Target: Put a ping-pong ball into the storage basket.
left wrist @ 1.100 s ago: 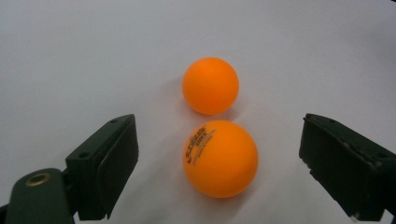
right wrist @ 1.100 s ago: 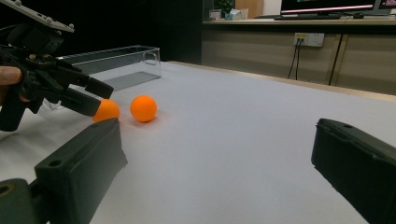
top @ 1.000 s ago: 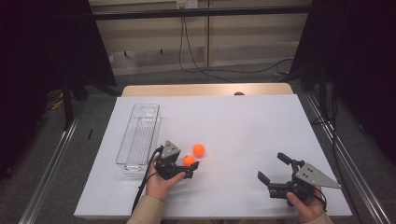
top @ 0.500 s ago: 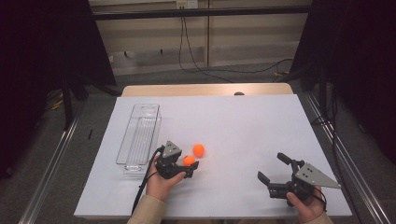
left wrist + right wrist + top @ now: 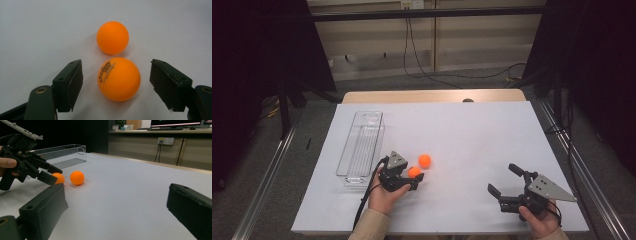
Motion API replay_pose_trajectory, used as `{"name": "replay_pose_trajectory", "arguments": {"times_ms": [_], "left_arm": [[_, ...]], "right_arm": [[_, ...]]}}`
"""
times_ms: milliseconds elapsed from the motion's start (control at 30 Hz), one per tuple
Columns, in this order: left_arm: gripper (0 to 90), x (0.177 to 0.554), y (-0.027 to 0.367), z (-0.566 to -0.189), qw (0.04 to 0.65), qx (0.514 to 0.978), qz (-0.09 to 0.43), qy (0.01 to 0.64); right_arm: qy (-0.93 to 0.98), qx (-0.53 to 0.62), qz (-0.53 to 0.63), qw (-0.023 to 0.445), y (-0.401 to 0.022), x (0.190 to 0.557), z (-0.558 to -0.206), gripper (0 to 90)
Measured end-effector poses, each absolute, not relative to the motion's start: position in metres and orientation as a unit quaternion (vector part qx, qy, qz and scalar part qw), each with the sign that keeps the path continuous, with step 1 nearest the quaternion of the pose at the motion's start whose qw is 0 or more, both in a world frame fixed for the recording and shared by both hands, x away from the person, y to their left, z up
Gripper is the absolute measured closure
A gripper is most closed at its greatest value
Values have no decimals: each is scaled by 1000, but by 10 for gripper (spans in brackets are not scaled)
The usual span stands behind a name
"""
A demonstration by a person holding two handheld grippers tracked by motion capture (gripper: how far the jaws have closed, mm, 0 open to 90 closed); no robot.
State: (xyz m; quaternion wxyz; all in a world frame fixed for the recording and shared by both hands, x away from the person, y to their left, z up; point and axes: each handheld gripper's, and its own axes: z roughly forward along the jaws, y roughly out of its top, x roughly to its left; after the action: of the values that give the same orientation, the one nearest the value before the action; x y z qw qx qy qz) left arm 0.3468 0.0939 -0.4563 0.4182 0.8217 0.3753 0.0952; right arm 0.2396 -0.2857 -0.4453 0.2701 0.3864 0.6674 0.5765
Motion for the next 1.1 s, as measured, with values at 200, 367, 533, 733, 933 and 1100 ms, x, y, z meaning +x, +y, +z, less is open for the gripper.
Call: {"name": "replay_pose_trajectory", "arguments": {"times_ms": [200,367,533,733,933,1100], "left_arm": [[310,348,94,-457,414,823,99,375],[334,349,92,-457,413,824,99,376],[356,349,91,-458,406,829,96,372],[394,349,91,-458,401,832,97,370],[413,349,90,-459,401,833,94,371],[433,349,90,-459,399,833,93,371]], "right_arm": [[667,386,577,270,-286,240,-445,17],[667,386,577,271,-286,240,-445,17],[667,386,577,270,-286,240,-445,17],[667,387,577,270,-286,240,-445,17],[667,387,577,270,-286,240,-445,17],[667,387,577,270,-286,240,-445,18]]}}
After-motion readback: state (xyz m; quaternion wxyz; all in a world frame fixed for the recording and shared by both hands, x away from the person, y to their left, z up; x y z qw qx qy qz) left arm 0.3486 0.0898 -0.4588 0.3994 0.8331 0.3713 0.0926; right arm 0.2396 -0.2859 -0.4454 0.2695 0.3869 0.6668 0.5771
